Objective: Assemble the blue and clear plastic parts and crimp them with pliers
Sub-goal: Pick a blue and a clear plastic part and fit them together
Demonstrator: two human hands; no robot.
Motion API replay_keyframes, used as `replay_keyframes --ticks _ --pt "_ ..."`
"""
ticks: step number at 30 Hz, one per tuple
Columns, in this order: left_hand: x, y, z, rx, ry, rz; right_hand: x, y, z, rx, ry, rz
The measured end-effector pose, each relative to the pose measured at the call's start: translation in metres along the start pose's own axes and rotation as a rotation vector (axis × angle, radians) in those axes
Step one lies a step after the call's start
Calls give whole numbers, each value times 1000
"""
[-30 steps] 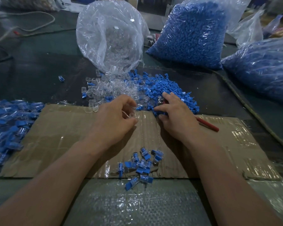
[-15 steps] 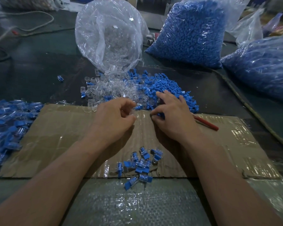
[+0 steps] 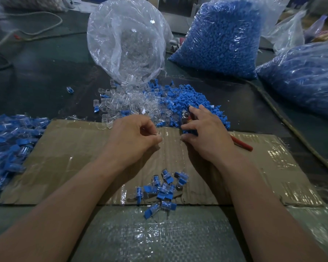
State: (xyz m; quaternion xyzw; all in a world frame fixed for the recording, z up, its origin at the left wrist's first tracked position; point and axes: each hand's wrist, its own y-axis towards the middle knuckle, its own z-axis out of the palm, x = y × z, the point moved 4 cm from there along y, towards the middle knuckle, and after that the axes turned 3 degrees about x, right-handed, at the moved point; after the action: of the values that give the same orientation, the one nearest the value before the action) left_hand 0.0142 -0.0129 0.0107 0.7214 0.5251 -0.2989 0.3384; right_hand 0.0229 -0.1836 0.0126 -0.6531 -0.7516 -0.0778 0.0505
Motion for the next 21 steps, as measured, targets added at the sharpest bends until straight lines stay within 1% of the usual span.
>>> replay_keyframes --ticks 4,7,10,12,14,18,21 --pt "0 0 0 35 -139 -59 0 0 -1 -44 22 -24" --pt "0 0 -1 37 -268 -120 1 -2 -8 -185 87 -71" --pt "-1 -1 0 49 -499 -210 7 -11 -19 -378 309 -83" --pt "-2 -3 2 60 -633 -268 15 -18 -24 -460 451 -123" --pt "-3 -2 1 74 -652 -273 22 -22 -23 -459 534 -156" --pt "-4 -2 -1 61 -663 -245 31 -22 -16 -352 640 -141" --pt "-3 -1 0 52 -659 -237 34 -22 -14 -345 701 -141"
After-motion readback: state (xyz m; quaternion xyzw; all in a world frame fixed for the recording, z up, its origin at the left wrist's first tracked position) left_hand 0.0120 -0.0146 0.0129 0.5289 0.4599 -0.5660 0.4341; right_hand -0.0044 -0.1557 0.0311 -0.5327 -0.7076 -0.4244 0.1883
